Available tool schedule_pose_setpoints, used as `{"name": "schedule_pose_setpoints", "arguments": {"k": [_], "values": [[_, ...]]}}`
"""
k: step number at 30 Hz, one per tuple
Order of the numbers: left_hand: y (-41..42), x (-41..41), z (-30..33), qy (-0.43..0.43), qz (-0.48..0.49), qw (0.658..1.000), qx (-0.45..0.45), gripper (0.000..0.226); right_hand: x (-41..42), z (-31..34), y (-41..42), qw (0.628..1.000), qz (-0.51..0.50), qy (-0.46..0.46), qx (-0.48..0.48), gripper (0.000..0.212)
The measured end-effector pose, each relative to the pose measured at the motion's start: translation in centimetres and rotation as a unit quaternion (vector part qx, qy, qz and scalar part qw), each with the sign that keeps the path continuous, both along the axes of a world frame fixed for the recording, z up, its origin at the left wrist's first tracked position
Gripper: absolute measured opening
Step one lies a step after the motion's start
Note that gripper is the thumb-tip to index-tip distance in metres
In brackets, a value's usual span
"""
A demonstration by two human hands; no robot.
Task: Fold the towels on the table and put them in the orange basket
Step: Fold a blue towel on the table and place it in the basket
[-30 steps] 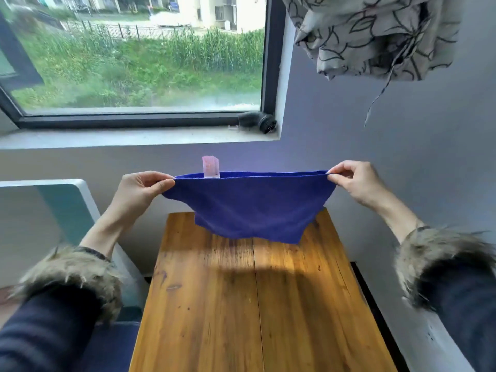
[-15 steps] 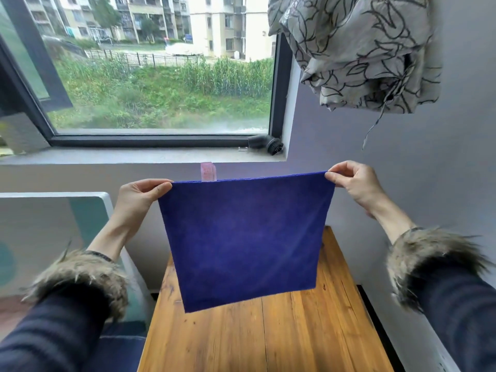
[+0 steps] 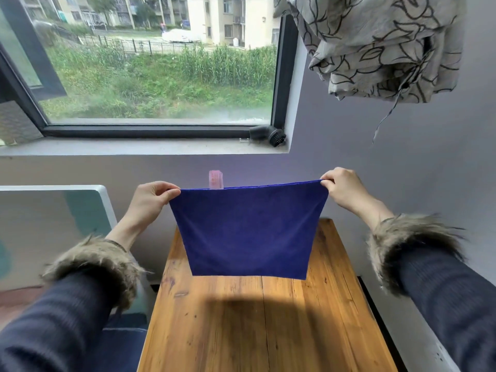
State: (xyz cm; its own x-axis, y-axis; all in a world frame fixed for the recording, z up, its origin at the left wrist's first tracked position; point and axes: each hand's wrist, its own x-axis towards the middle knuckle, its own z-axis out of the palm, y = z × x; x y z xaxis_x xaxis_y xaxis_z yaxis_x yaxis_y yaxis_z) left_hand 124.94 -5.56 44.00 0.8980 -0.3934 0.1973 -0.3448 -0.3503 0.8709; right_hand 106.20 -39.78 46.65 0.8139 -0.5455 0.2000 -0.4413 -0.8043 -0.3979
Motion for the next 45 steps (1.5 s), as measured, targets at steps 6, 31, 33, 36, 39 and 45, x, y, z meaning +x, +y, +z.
{"name": "schedule_pose_setpoints", "arguments": {"k": [6,31,33,36,39,45], "values": [[-2.7,1.9,-0.7,-0.002,0.060,0.997,-0.040,0.007,2.7,-0.6,-0.8,0.995,-0.039,-0.087,-0.005,0.024],[6.0,-11.2,-21.4,0.320,-0.113,0.913,0.225,0.009,-13.8,-22.2,4.6,0.890,-0.088,0.241,0.377,0.011],[5.1,-10.7,-21.8,0.306,-0.092,0.924,0.210,0.010,-13.4,-23.0,4.5,0.887,-0.116,0.208,0.396,0.009],[3.5,-9.7,-22.9,0.293,-0.056,0.935,0.191,0.009,-12.2,-24.7,4.2,0.891,-0.144,0.160,0.399,0.009],[2.2,-8.5,-24.8,0.291,-0.021,0.940,0.177,0.008,-10.5,-27.0,3.6,0.890,-0.167,0.125,0.406,0.015],[0.8,-6.2,-28.9,0.293,0.011,0.938,0.184,0.006,-7.7,-31.6,2.5,0.889,-0.196,0.086,0.406,0.003]]}}
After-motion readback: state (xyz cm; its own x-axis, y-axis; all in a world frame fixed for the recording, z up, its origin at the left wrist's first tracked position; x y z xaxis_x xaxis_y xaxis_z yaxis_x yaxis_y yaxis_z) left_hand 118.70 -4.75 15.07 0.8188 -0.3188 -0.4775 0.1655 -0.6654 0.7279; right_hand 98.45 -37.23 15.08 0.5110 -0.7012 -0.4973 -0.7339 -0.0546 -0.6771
